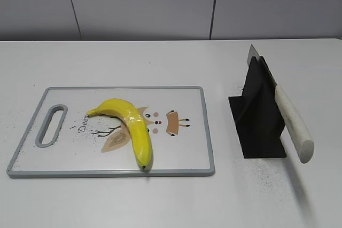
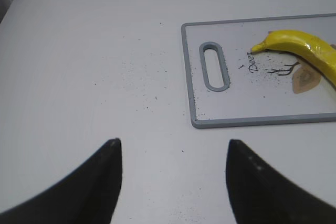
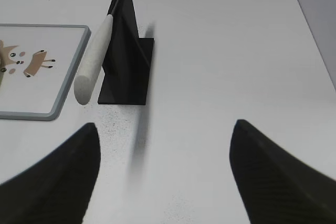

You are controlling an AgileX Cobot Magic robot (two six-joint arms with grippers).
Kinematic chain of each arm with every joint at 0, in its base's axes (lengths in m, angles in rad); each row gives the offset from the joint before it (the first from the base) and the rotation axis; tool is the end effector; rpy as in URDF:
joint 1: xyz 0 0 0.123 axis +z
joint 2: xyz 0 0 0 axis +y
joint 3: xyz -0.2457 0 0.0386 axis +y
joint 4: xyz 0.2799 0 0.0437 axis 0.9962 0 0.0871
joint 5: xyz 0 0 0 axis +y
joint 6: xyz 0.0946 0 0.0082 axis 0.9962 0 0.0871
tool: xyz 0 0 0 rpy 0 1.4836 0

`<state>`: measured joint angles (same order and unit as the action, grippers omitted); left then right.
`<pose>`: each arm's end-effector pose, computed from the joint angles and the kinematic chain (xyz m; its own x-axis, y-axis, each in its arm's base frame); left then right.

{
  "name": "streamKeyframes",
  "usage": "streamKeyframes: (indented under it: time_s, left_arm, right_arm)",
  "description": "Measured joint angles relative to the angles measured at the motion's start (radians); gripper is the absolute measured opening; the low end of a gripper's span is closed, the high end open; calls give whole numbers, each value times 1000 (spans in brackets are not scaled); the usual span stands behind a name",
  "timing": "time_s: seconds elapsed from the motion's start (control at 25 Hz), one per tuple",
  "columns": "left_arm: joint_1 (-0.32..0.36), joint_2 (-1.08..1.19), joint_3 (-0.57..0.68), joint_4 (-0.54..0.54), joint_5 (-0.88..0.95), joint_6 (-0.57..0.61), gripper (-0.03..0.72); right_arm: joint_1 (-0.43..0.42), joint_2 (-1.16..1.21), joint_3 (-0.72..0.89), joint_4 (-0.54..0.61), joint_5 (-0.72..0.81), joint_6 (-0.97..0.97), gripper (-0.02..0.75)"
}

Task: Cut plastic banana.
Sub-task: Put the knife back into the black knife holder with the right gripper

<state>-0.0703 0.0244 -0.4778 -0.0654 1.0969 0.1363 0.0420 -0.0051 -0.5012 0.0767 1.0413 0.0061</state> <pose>0.0677 -0.0103 0.2794 -0.5104 0.1422 -0.8481 0.1746 0.9828 0.0598 0.0628 0.0089 0.2933 -0.4356 0.0265 -0.8998 -0.0820 0.9942 0.0690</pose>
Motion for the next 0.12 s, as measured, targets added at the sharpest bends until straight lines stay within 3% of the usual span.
streamKeyframes:
  time_s: [0.12]
  left_arm:
    - [0, 0, 0, 0, 0, 0, 585]
  right_arm:
    - [0, 0, 0, 0, 0, 0, 579]
